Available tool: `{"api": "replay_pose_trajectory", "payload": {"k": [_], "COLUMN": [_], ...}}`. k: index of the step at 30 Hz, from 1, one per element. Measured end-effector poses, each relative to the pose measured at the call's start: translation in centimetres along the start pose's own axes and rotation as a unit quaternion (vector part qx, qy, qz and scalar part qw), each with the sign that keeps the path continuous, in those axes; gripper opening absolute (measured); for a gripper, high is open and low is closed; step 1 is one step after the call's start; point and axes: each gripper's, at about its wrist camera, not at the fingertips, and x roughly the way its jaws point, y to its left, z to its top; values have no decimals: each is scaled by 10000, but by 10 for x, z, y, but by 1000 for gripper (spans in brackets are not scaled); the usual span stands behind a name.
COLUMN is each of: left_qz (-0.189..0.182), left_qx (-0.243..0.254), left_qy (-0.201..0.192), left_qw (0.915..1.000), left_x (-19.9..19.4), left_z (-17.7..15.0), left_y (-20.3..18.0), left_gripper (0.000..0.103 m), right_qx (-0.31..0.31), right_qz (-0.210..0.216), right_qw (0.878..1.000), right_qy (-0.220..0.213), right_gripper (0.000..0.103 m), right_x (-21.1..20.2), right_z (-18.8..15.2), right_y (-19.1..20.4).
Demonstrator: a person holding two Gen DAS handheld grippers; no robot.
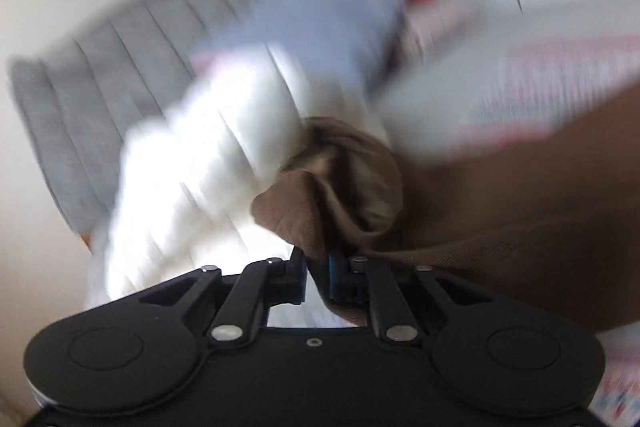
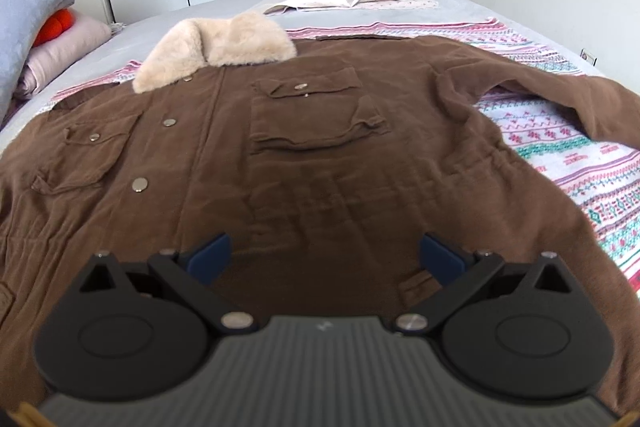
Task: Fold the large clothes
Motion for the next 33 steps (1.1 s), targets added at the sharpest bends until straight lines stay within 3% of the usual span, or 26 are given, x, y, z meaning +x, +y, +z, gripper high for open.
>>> {"api": "replay_pose_trajectory", "payload": {"k": [3, 4, 6, 8, 10, 15, 18, 23, 26, 30, 33], "left_qz": [-16, -105, -357, -623, -1014, -1651, -2091, -3169, -3811, -4577, -4886], "left_qx": [-227, -294, -414, -607, -753, -513, -485, -430, -590, -963, -1175], "left_qy": [32, 99, 353, 436, 310, 236, 258, 312, 370, 500, 419], "left_qw": [9997, 9995, 9979, 9953, 9915, 9847, 9763, 9470, 9219, 8825, 8636], "left_x": [-11, -16, -24, -38, -64, -118, -161, -229, -266, -300, -311], "left_z": [7, 11, 20, 26, 33, 58, 60, 59, 55, 38, 17], "left_y": [9, 13, 22, 32, 35, 25, 17, -8, -30, -73, -115], "left_gripper": [17, 22, 44, 73, 82, 83, 95, 98, 102, 103, 103], "right_qx": [-83, -78, -5, 107, 251, 707, 1007, 1977, 2381, 2772, 3104], "right_qz": [-41, -31, 45, 121, 155, 164, 132, 54, -383, -910, -1141], "right_qw": [10000, 10000, 10000, 9999, 9995, 9971, 9943, 9799, 9694, 9537, 9413], "right_qy": [-17, -23, -41, -50, -78, -248, -330, -272, -448, -729, -673], "right_gripper": [102, 102, 102, 102, 102, 102, 102, 102, 102, 102, 102], "right_x": [-1, -2, -5, -10, -13, -25, -32, -40, -45, -42, -21], "right_z": [-1, -1, 0, 2, 4, 10, 14, 26, 42, 65, 81], "right_y": [3, 3, 0, -4, -8, -27, -44, -92, -119, -154, -181]}}
